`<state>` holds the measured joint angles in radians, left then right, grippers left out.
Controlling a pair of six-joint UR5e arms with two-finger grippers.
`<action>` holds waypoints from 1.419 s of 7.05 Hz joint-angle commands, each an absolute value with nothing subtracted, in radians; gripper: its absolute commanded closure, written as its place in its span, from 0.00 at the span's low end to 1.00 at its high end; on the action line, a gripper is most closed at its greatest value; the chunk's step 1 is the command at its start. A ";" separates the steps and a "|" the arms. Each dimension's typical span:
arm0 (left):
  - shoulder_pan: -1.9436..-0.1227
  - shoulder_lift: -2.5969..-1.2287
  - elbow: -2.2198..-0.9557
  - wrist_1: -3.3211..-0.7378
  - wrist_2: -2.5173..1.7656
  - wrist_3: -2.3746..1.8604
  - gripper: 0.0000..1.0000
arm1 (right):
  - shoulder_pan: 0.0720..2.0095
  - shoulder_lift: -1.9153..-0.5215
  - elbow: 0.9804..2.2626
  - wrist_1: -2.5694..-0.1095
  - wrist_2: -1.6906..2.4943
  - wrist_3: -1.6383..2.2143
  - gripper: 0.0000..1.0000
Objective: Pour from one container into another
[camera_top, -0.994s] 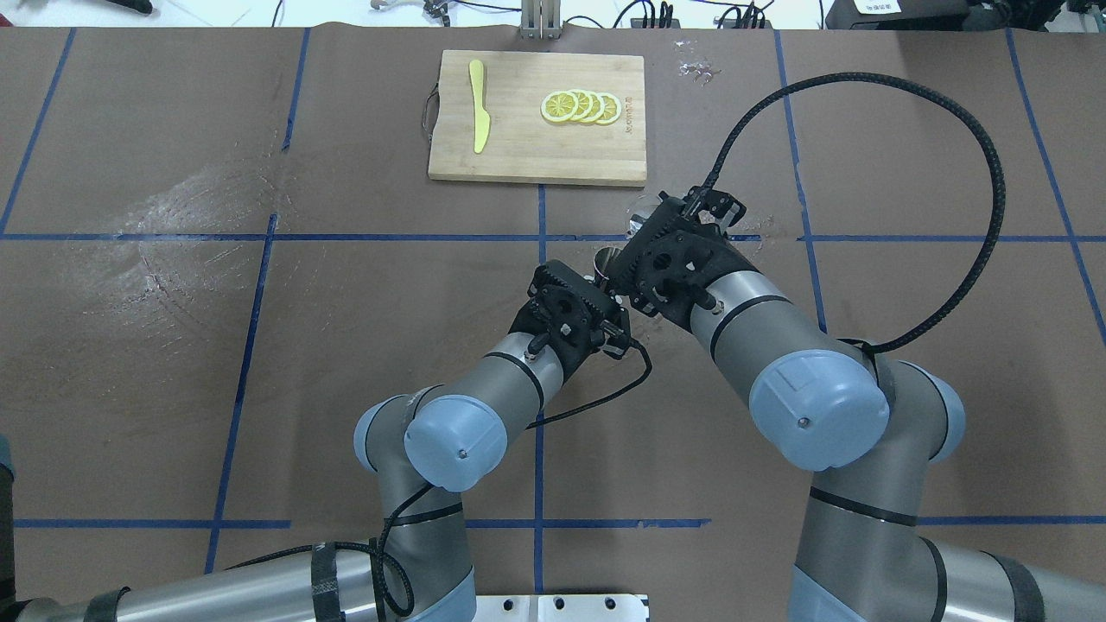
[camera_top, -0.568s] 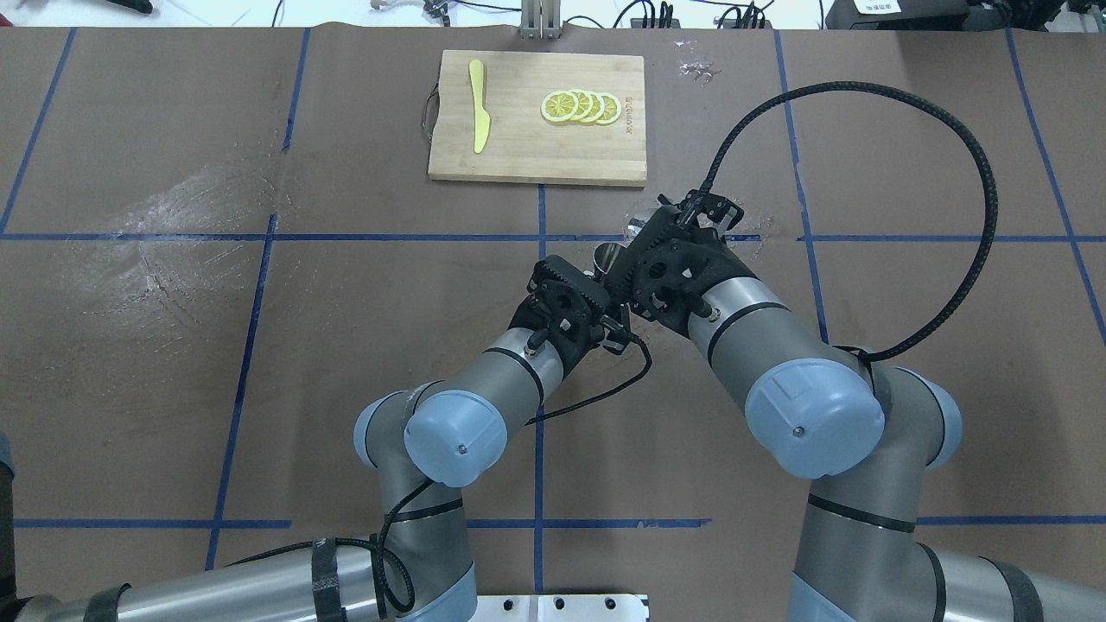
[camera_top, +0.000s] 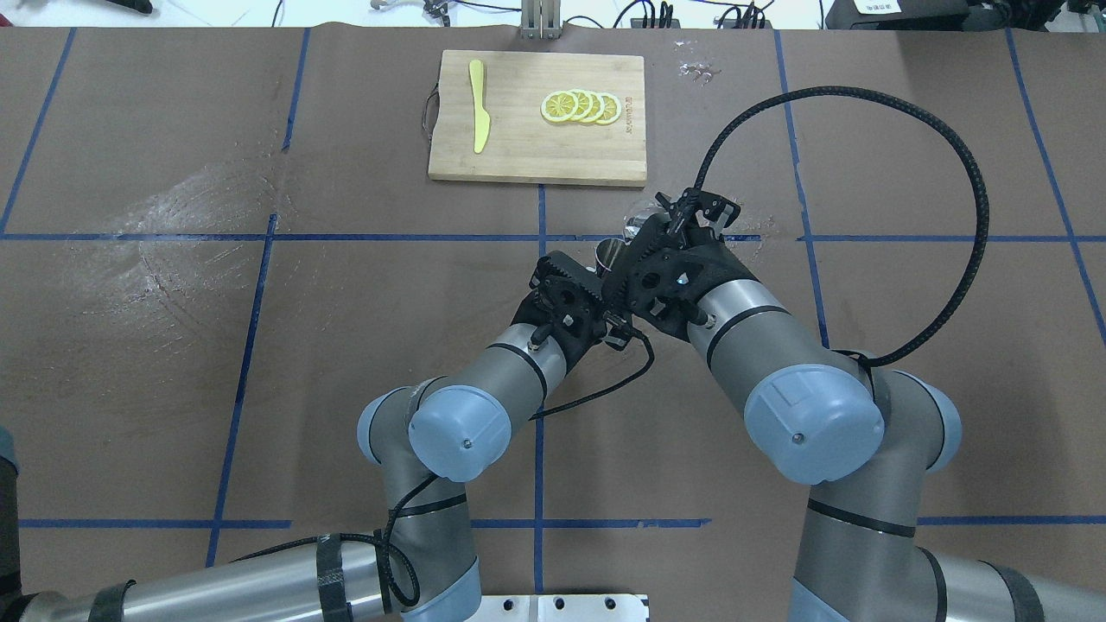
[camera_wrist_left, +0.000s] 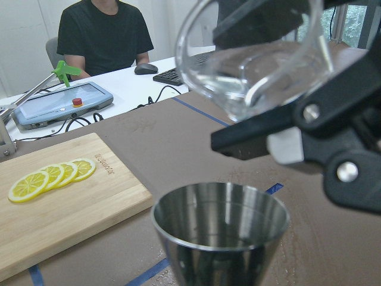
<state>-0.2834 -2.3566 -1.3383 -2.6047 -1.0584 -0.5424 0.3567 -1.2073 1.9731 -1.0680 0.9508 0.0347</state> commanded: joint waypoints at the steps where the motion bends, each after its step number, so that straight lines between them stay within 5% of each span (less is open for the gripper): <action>1: -0.284 -2.359 -1.338 -2.605 -1.058 -0.543 1.00 | 0.347 -1.207 1.971 -1.071 0.925 -0.031 1.00; 10: -0.282 -2.362 -1.338 -2.605 -1.058 -0.543 1.00 | 0.327 -1.187 1.970 -1.118 0.821 -0.225 1.00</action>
<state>-0.2824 -2.3621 -1.3376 -2.6047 -1.0584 -0.5430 0.3265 -1.1883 1.9704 -1.1092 0.8334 -0.2210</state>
